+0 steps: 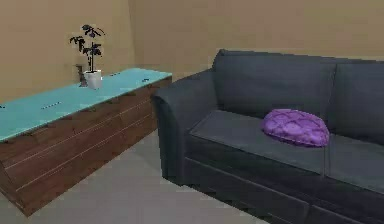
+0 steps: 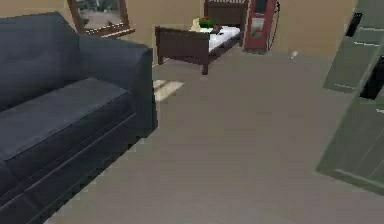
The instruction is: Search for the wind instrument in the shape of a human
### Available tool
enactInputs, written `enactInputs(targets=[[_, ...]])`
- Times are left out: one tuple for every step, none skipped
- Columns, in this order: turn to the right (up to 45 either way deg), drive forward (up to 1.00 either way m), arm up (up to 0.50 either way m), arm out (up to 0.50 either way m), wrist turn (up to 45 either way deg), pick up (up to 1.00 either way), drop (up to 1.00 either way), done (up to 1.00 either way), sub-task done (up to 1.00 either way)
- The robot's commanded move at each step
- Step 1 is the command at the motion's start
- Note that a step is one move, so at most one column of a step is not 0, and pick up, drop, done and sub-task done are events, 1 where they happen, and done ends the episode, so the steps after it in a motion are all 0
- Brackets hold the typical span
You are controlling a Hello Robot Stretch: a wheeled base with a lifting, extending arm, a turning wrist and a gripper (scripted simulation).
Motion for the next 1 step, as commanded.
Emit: enactInputs(targets=[[30.0, 0.00, 0.00, 0.00, 0.0, 0.00, 0.00, 0.00, 0.00]])
